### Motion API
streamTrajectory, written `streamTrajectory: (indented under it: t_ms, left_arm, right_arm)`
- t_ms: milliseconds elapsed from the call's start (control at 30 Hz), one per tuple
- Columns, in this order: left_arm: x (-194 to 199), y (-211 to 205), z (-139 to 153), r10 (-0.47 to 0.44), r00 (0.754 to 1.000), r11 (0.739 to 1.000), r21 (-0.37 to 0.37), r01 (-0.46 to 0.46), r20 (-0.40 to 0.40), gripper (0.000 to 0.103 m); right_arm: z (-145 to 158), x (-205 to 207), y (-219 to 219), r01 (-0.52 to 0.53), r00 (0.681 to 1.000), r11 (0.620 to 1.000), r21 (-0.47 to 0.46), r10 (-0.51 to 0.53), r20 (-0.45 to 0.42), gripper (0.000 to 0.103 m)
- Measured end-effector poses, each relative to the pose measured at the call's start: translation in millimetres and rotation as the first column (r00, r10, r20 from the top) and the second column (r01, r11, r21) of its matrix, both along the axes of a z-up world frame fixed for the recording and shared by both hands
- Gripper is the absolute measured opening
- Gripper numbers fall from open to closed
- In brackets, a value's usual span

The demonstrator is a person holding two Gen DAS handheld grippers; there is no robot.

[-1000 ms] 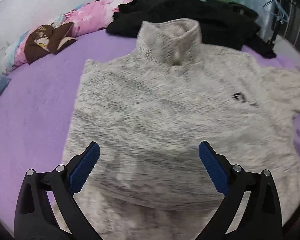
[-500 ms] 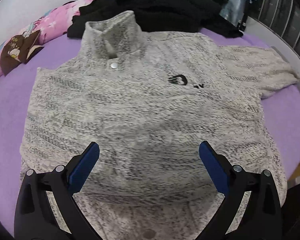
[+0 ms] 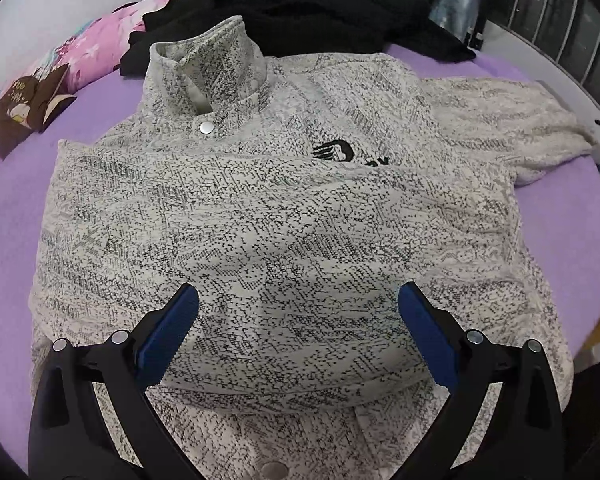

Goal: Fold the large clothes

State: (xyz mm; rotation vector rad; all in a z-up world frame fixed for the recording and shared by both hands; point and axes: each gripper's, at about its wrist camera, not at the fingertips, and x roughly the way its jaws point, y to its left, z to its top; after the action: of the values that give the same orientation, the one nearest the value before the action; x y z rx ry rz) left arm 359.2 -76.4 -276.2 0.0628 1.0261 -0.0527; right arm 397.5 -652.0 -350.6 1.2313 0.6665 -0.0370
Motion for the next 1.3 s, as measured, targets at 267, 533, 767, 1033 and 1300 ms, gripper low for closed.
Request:
streamTrajectory:
  t_ms: [267, 533, 767, 1033, 1300]
  left_arm:
    - [1, 1, -1, 0.008, 1.000, 1.000, -0.009, -0.008, -0.007, 0.096]
    - [-2, 22, 11, 0.057, 0.998, 0.997, -0.046, -0.057, 0.002, 0.096]
    - [-12, 42, 31, 0.097, 0.995, 0.992, -0.080, -0.096, 0.017, 0.096]
    - [-22, 63, 85, 0.143, 0.988, 0.969, -0.211, -0.128, 0.057, 0.096]
    - [-39, 85, 153, 0.192, 0.978, 0.914, -0.376, -0.151, 0.074, 0.097]
  right_arm:
    - [-9, 19, 1, 0.010, 1.000, 0.999, 0.053, -0.011, 0.014, 0.083]
    - [-6, 36, 11, -0.022, 1.000, 1.000, -0.007, 0.022, 0.000, 0.041]
    - [31, 32, 35, -0.047, 0.999, 0.978, -0.204, 0.047, -0.001, 0.018]
    - [153, 12, 145, -0.121, 0.949, 0.814, -0.569, 0.263, 0.176, 0.018]
    - [212, -25, 275, -0.227, 0.830, 0.731, -0.644, 0.491, 0.265, 0.017]
